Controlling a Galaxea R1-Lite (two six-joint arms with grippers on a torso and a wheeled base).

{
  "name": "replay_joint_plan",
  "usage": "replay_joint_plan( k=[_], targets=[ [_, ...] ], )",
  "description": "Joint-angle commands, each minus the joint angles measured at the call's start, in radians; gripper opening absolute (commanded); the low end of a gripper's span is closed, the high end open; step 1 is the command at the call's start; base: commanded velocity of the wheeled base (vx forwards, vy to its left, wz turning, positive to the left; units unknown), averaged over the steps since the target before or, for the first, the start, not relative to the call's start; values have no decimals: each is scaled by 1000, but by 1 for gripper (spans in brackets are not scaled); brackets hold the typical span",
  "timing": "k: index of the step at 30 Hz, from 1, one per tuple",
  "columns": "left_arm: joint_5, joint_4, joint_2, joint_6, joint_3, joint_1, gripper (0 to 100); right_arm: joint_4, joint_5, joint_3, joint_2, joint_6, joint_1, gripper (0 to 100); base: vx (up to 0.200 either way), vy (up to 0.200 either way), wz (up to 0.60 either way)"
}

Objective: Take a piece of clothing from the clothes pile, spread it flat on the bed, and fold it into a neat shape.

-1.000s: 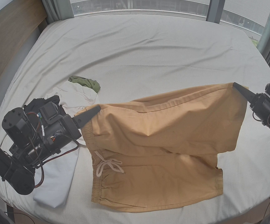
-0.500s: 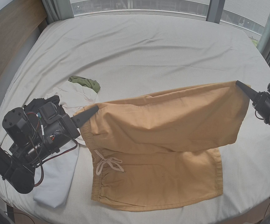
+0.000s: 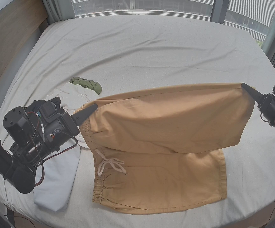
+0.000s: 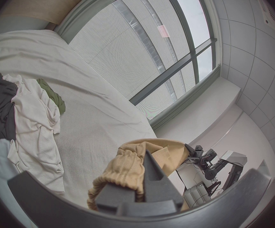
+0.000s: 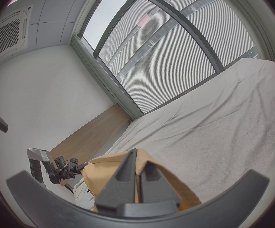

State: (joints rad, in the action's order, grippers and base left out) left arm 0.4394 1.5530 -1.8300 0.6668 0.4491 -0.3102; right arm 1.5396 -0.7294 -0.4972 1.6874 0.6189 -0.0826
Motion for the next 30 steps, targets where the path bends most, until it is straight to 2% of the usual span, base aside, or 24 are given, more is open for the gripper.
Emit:
replay_joint_plan(
  k=[1, 15, 19, 30],
  targets=[
    [-1, -1, -2, 0, -4, -1, 0, 1, 1, -3, 12, 1, 0, 0, 0, 0, 0],
    [-4, 1, 0, -7, -1, -7, 0, 1, 5, -6, 24, -1, 9, 0, 0, 0, 0],
    [-5, 1, -5, -55, 5, -15, 0, 1, 7, -6, 24, -7, 41, 0, 0, 0, 0],
    [-25, 1, -89, -95, 82, -7, 0, -58, 7, -126, 92, -7, 27, 0, 0, 0, 0]
  ],
)
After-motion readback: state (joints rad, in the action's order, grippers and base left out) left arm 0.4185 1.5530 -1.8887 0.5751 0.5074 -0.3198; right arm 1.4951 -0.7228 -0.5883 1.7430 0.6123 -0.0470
